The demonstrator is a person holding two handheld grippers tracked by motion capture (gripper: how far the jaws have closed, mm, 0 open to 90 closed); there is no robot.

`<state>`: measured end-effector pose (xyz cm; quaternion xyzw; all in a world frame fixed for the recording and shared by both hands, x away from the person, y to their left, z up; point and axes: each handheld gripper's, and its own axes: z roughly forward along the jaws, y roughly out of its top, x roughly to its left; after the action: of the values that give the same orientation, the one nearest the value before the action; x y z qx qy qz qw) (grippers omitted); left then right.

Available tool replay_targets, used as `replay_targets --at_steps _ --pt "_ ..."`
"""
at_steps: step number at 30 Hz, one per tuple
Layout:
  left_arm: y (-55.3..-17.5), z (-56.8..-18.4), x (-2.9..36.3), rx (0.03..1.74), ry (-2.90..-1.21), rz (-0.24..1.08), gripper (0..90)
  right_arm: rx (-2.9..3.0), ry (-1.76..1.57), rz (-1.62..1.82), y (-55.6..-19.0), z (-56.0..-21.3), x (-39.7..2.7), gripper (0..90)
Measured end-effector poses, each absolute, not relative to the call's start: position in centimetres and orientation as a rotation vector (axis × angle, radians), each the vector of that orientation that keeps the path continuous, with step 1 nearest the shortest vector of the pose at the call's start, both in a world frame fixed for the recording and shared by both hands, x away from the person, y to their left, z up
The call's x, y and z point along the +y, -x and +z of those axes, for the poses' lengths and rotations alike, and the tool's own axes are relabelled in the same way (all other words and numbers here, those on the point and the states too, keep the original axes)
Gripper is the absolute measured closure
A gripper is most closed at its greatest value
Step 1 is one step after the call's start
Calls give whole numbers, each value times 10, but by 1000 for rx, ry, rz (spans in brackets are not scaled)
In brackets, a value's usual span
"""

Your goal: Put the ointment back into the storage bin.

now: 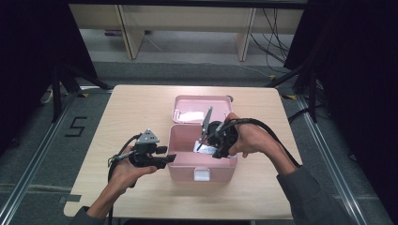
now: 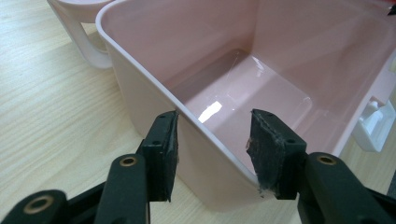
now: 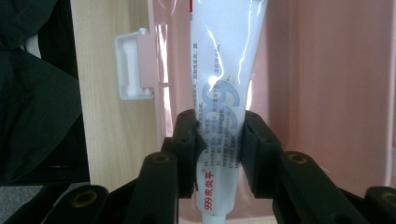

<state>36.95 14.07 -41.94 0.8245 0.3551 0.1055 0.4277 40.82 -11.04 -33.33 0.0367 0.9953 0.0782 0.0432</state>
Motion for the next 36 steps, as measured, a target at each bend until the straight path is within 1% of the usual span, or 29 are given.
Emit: replay_targets --at_steps 17,23,26,34,36 --pt "-369 -419 141 883 -2061 268 521 3110 -74 166 -415 -364 -97 699" --pt "-369 -419 141 884 -2061 270 521 3139 -100 147 -418 -373 -96 699" --pt "-369 -419 141 884 -2060 269 520 3141 -17 167 -422 -378 -95 699" --pt "-369 -419 141 884 -2060 269 521 3172 -76 118 -426 -390 -96 699" --pt "-369 -419 141 885 -2060 269 521 3171 -18 124 -430 -394 -97 698"
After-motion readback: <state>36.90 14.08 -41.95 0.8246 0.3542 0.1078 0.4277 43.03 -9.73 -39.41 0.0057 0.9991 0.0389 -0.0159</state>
